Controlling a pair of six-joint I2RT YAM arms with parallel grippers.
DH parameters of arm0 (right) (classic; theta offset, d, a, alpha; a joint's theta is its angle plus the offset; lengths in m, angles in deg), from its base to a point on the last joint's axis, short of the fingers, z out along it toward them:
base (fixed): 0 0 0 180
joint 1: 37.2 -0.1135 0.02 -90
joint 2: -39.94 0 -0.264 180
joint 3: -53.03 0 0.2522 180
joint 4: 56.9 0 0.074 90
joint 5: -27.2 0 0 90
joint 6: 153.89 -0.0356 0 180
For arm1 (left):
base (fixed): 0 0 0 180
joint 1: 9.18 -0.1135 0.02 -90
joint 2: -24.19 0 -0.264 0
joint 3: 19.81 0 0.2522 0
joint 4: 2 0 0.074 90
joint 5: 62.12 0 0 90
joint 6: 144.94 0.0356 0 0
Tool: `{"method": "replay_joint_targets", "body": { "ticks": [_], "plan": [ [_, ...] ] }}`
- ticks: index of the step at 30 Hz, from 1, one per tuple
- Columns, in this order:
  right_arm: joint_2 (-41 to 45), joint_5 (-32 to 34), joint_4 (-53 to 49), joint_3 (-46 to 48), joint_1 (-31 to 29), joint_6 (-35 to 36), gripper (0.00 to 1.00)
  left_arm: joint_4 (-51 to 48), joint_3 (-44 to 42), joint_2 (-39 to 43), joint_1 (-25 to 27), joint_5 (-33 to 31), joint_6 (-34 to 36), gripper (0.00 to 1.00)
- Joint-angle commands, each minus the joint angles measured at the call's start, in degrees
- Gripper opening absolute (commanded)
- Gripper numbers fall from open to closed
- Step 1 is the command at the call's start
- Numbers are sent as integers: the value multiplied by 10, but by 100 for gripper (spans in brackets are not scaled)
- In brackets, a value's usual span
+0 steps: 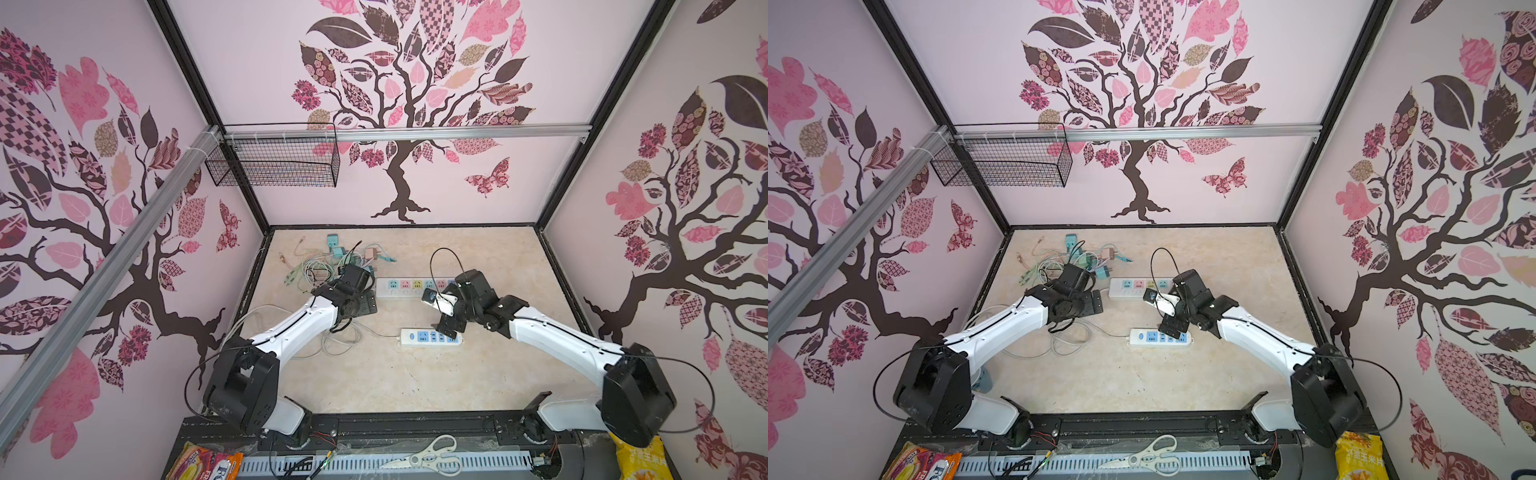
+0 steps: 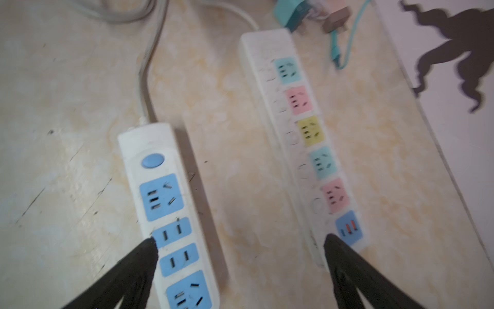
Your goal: Insert the plug
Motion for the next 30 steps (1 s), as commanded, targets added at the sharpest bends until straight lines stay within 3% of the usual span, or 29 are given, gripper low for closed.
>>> {"method": "replay_joint_targets", "body": {
  "ticks": [1, 5, 7, 9, 12, 18, 25, 30],
  "plan": [
    [67, 116, 206, 63, 1, -208, 100, 6, 43, -20, -19, 9, 11, 98],
    [95, 189, 295, 121, 6, -356, 100, -1, 68, -43, -26, 7, 25, 98],
    [90, 191, 283, 121, 36, -461, 100, -5, 81, -55, -27, 6, 29, 98],
    [76, 146, 260, 117, 95, -586, 100, -21, 100, -72, -29, -5, 33, 98],
    [43, 168, 202, 91, 139, -711, 100, -26, 120, -91, -33, 2, 50, 98],
    [-27, 135, 90, -5, 142, -662, 100, -16, 155, -131, -37, 52, 76, 98],
    [-56, 145, 72, -7, 145, -663, 98, -11, 203, -206, -61, 125, 71, 98],
    [-78, 101, 69, -17, 152, -655, 67, -1, 234, -248, -67, 175, 101, 98]
  ]
}}
